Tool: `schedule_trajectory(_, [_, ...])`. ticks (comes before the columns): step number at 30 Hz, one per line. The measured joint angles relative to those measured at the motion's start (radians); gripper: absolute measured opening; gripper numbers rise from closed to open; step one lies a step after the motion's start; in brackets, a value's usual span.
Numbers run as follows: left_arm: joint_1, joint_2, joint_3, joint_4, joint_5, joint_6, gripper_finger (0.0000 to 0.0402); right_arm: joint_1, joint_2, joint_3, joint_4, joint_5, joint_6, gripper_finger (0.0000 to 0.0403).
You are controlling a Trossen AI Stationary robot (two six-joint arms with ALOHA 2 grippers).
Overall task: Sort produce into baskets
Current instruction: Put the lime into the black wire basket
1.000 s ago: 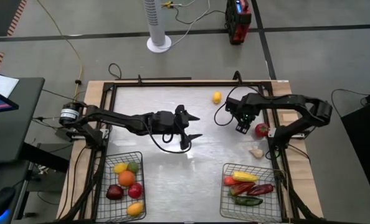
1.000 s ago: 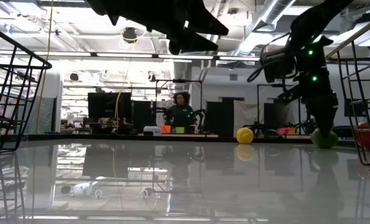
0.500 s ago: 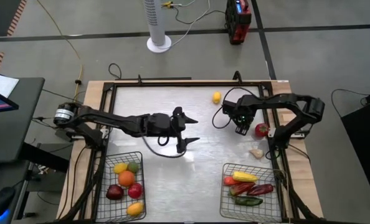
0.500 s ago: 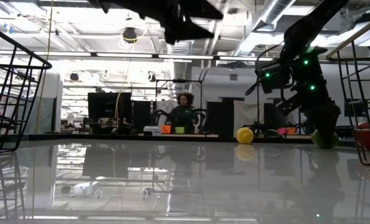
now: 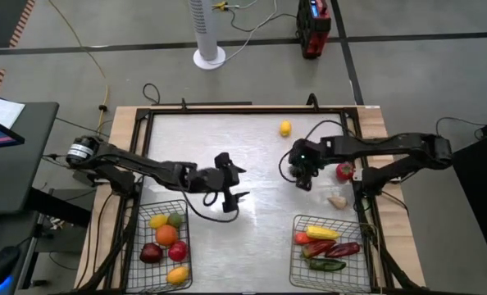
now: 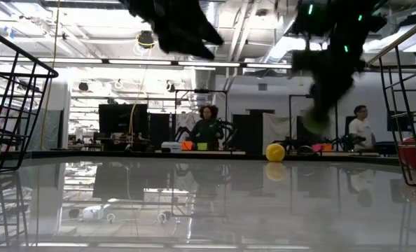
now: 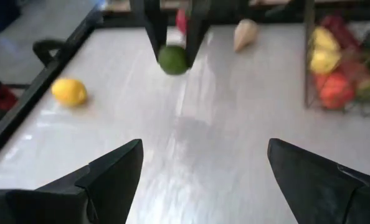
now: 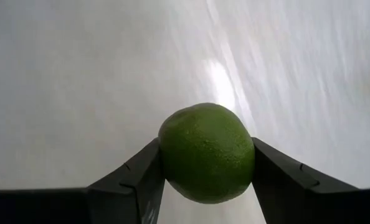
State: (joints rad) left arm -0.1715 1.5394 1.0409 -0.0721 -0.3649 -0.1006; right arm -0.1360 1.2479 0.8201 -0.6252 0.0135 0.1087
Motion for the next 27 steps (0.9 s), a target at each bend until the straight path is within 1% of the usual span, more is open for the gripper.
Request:
schedule_trajectory(2, [-0.017,0.026,-0.001,-0.002,-0.009,-0.012,0.0333,0.051,-0.023,0.0,0.099,-0.016,0.024,0.023])
schedule_trajectory(5, [-0.045,0.014,-0.001,-0.006,-0.008,-0.026,0.0333,0.128,-0.037,0.0,0.221,-0.022,0.052,0.0232])
schedule_trajectory(9, [-0.087,-0.1,-0.001,-0.058,-0.041,-0.054,0.0333,0.219,-0.013,0.0,0.366,-0.022,0.068,0.0233])
schedule_trajectory(13, [-0.114,-0.225,-0.001,-0.155,-0.066,-0.117,0.0333,0.288,0.063,0.0,0.544,-0.022,0.069,0.0233])
schedule_trajectory(16, [-0.129,-0.301,-0.001,-0.204,-0.09,-0.176,0.0333,0.317,0.149,0.001,0.713,-0.023,0.059,0.0234])
schedule_trajectory(18, [-0.132,-0.346,0.0,-0.242,-0.096,-0.208,0.0333,0.321,0.218,0.026,0.784,-0.042,0.043,0.0234])
schedule_trajectory(23, [-0.132,-0.422,0.0,-0.359,-0.095,-0.296,0.0333,0.323,0.376,0.182,0.8,-0.081,-0.019,0.0234])
schedule_trajectory(27, [-0.132,-0.449,0.0,-0.421,-0.098,-0.327,0.0333,0.335,0.48,0.323,0.8,-0.11,-0.089,0.0234])
